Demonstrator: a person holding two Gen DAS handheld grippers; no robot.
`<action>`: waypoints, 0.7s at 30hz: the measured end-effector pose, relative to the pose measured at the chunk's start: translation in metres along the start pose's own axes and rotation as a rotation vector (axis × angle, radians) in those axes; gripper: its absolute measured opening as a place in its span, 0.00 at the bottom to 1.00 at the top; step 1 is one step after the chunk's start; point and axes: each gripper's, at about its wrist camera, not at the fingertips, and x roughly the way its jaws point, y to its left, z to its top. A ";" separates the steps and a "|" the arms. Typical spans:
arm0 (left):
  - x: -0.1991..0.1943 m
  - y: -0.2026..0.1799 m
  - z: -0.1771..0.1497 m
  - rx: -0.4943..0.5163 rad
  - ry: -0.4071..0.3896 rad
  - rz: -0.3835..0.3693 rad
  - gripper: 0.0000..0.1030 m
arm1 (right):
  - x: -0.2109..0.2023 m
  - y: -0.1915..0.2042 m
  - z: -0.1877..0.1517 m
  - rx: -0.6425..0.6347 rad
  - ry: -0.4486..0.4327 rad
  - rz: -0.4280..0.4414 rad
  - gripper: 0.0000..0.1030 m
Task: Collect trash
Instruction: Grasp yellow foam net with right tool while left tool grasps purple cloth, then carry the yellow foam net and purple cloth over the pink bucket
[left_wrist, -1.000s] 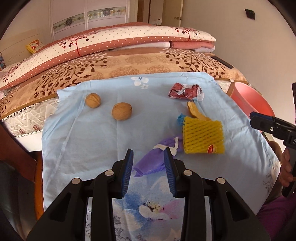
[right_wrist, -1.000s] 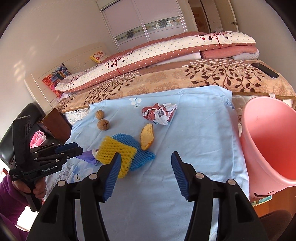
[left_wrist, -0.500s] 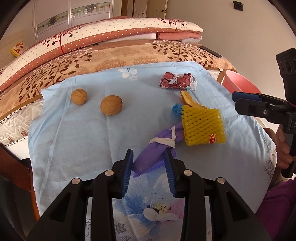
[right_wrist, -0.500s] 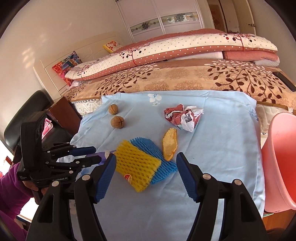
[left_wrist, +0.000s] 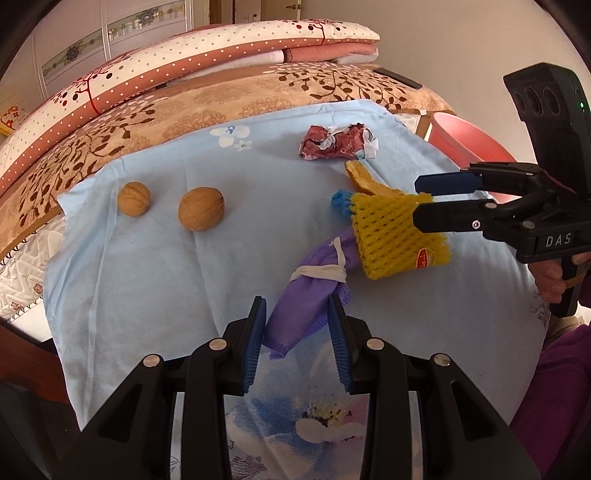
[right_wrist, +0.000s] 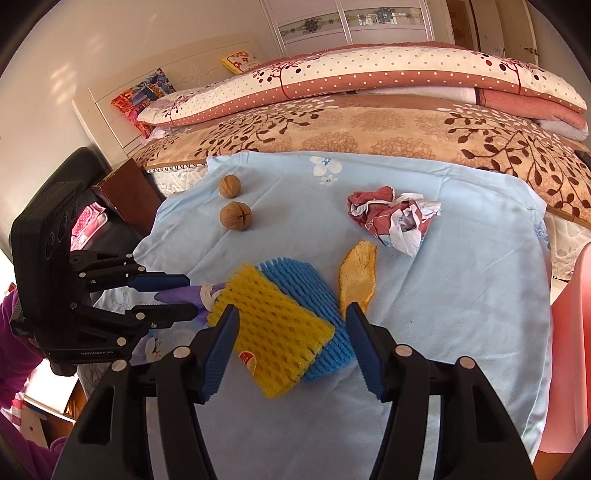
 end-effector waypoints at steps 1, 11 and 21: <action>0.000 0.000 0.000 -0.006 -0.004 -0.002 0.34 | 0.001 0.000 -0.002 -0.002 0.007 -0.001 0.44; -0.008 0.005 -0.008 -0.093 -0.036 0.006 0.20 | -0.008 0.005 -0.008 0.003 0.003 0.022 0.11; -0.043 0.014 -0.014 -0.246 -0.142 0.021 0.19 | -0.045 0.004 -0.005 0.051 -0.107 0.020 0.10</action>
